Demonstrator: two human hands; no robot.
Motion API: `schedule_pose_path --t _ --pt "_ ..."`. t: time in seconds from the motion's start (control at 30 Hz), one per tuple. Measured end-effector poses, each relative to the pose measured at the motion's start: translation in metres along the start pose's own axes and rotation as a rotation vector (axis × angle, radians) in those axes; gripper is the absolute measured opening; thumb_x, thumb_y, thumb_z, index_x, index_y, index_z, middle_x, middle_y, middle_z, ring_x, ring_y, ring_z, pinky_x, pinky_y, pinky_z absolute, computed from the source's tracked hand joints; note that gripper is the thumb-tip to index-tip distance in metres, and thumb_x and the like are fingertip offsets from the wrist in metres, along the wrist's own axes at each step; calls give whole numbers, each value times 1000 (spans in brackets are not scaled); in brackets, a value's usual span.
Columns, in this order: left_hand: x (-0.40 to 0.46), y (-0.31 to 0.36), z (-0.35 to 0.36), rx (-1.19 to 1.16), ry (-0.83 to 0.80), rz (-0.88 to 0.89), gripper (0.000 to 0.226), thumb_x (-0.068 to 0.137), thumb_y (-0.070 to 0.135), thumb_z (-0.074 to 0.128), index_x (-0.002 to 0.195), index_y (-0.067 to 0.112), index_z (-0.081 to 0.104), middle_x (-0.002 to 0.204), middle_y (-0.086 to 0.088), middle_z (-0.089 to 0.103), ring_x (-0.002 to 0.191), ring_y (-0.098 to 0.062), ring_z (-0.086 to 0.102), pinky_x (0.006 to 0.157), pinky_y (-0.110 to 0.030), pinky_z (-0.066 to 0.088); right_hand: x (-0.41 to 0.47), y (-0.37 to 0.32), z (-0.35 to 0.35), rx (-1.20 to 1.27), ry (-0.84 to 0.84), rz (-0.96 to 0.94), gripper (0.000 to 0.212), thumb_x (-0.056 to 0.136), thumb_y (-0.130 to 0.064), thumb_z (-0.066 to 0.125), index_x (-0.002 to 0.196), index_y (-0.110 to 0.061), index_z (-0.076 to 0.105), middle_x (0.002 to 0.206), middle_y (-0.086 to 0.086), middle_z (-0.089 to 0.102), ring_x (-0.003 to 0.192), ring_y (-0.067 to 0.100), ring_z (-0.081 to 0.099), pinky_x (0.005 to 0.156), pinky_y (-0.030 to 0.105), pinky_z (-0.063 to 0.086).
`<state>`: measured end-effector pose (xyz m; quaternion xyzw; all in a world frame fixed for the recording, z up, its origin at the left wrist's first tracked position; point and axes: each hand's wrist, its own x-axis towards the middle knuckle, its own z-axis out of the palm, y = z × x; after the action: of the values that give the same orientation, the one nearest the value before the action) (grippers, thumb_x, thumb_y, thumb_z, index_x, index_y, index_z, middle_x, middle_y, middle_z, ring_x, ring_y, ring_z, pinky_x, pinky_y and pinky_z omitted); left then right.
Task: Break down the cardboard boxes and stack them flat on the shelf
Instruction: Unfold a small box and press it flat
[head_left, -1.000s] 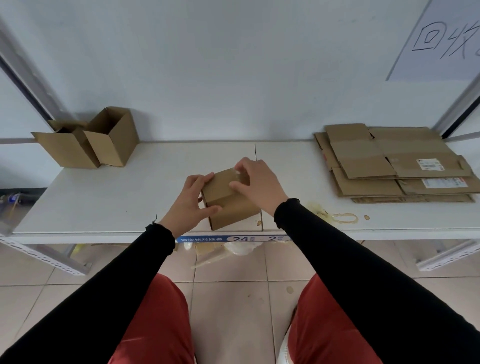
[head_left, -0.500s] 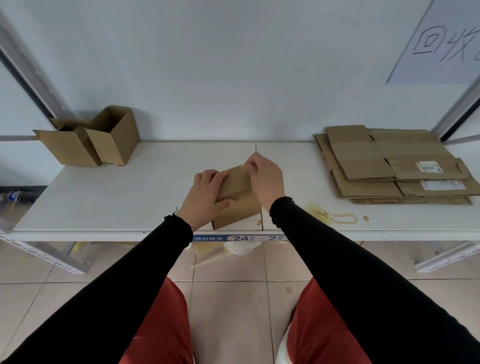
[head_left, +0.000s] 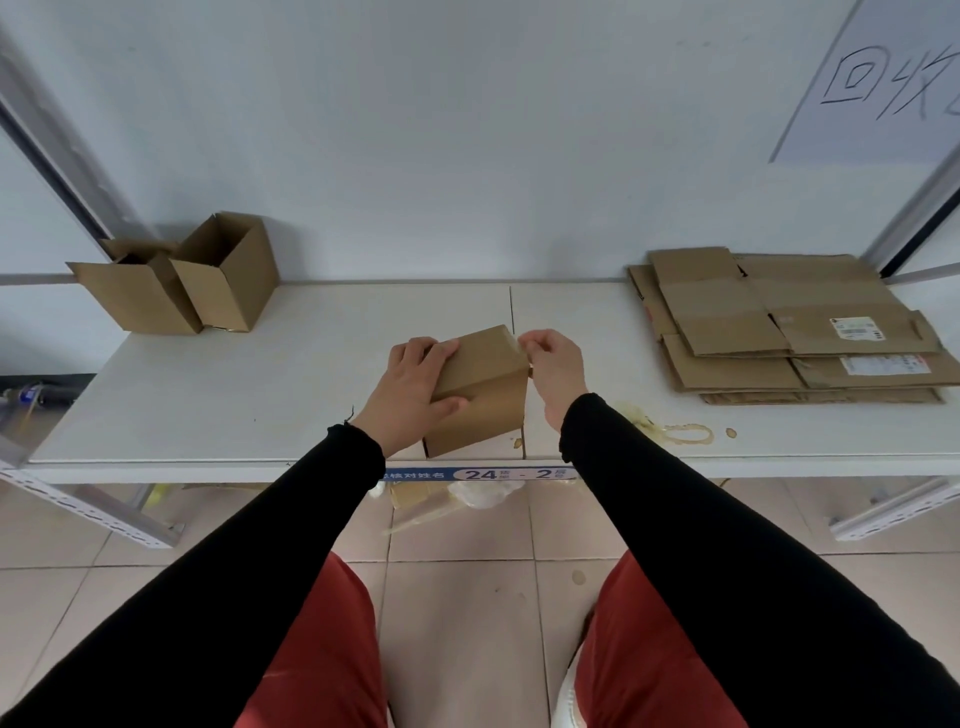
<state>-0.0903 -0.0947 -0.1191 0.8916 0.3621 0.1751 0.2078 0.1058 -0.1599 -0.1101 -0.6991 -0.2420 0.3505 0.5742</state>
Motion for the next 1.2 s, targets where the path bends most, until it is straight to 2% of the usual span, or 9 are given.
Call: schedule_pose_path --t 0.2,0.3,0.43,0.53,0.6,0.73,0.93,1.0,1.2 --pt "1 2 1 3 6 -4 72 89 37 70 150 21 36 142 -4 36 130 -26 27 111 -37 30 -3 4 -7 -272 -85 -166 41 86 -65 60 100 -27 70 117 -3 64 105 13 61 85 29 48" --pt "-1 3 0 6 4 -3 72 89 37 70 151 21 36 142 -3 36 131 -26 26 111 -35 29 -2 3 -6 -413 -43 -229 31 86 -50 70 104 -25 68 103 -10 63 92 9 61 79 29 49" --pt "-2 2 -2 4 9 5 72 89 38 70 151 21 36 143 -3 36 131 -25 26 110 -33 28 3 -1 -1 -339 37 -186 17 87 -39 68 82 -24 71 88 -7 71 84 16 66 77 35 53" --pt "-2 1 -3 -4 -3 3 72 90 37 70 151 22 36 143 -2 35 132 -24 25 111 -34 28 8 4 -7 81 -21 75 16 92 -22 66 78 -13 66 78 2 70 71 19 67 73 37 60" --pt "-1 1 -3 -3 -11 7 72 90 37 70 151 22 36 143 -2 35 132 -23 25 111 -33 27 5 4 -15 442 -87 271 12 98 -6 56 88 -5 61 74 8 63 66 21 66 62 29 59" --pt "-1 1 -2 -8 -11 6 71 89 37 69 151 22 36 142 -2 36 132 -23 26 110 -31 25 6 15 -19 637 -24 422 23 100 -6 60 120 4 61 124 22 67 116 34 67 74 29 60" --pt "-1 0 -3 -18 -15 -3 71 90 38 69 151 24 35 142 0 35 132 -23 25 111 -34 28 12 6 -60 662 112 303 31 103 -3 52 134 -4 48 92 11 67 80 17 67 80 32 60" --pt "-1 0 -1 -18 -16 -4 71 90 38 69 151 24 35 142 -1 34 132 -23 25 110 -33 27 13 3 -86 485 189 146 35 102 -7 56 130 -17 38 93 13 68 75 19 67 76 34 60" --pt "0 1 3 -28 10 -3 72 90 37 70 151 22 36 142 -2 34 131 -20 24 108 -29 23 11 32 -164 -878 353 -388 18 100 -29 55 114 -21 62 96 -3 72 84 21 65 70 34 50"
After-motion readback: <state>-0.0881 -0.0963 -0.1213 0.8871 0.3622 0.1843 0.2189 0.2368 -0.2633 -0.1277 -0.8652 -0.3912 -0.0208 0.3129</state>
